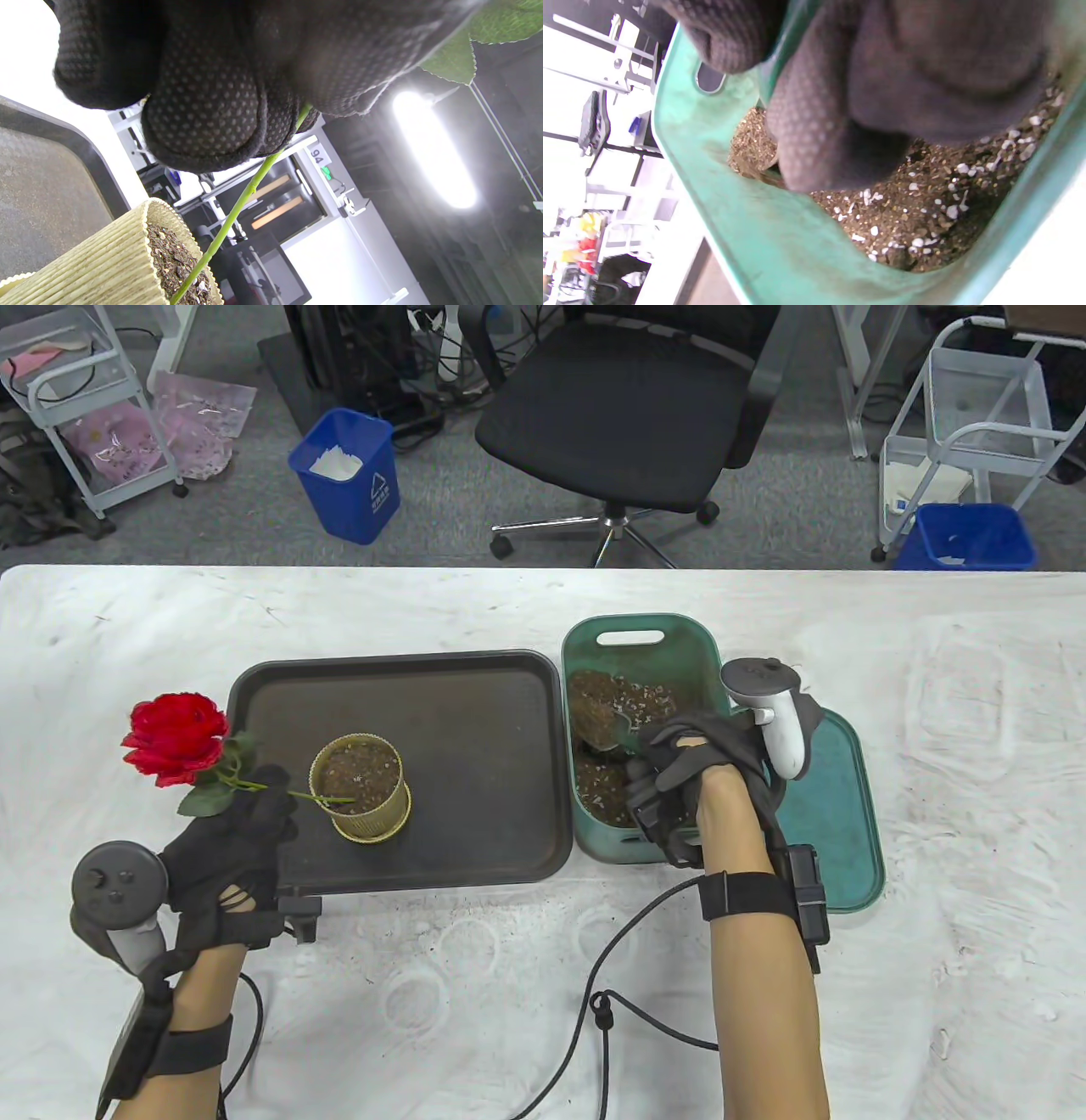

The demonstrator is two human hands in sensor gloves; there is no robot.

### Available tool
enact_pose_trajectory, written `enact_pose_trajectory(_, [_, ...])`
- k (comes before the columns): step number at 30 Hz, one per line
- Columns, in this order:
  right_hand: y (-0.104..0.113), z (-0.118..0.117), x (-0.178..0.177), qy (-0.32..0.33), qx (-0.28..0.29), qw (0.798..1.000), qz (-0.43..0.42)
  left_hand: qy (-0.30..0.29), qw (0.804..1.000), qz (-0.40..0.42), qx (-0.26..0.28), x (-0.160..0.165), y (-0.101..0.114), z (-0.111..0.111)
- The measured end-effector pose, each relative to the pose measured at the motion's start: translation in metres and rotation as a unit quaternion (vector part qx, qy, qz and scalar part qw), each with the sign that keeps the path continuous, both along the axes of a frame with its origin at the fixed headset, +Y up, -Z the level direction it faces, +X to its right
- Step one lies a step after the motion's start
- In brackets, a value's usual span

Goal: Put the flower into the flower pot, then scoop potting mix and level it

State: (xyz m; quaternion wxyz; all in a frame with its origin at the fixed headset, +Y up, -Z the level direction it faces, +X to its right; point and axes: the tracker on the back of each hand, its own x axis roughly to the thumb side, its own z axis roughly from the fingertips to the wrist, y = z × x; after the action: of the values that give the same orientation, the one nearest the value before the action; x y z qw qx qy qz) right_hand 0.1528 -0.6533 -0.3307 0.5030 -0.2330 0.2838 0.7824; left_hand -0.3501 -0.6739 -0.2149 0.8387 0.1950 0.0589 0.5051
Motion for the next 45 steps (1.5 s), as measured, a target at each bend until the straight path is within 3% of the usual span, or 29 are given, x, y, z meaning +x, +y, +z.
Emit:
enact_pose_trajectory(7, [0.007,0.013,0.008,-0.062,0.043,0.996,-0.046,0.003,1.000,0.005,-0.003,-0.002,-0.002,-0.001])
enact_pose_trajectory(14, [0.028,0.027,0.006,-0.086,0.095,0.989,-0.069,0.002,1.000,0.006,-0.004,-0.002,-0.002,-0.001])
enact_pose_trajectory(18, [0.039,0.031,-0.006,-0.053,0.110,0.990,-0.077,0.001,1.000,0.007,-0.004,-0.002,-0.002,-0.001])
enact_pose_trajectory(23, [0.044,0.035,-0.050,0.020,0.117,0.988,-0.096,0.000,1.000,0.006,-0.004,-0.001,-0.002,-0.001])
enact_pose_trajectory(32, [0.023,0.033,-0.152,0.141,0.089,0.980,-0.104,0.001,1.000,0.007,-0.004,-0.001,-0.002,-0.001])
enact_pose_trajectory(41, [-0.005,0.024,-0.204,0.186,0.068,0.980,-0.030,-0.001,1.000,0.005,-0.003,-0.001,-0.001,-0.001])
enact_pose_trajectory(45, [0.005,0.023,-0.216,0.204,0.134,0.967,0.072,0.000,1.000,0.004,-0.003,-0.001,-0.001,-0.001])
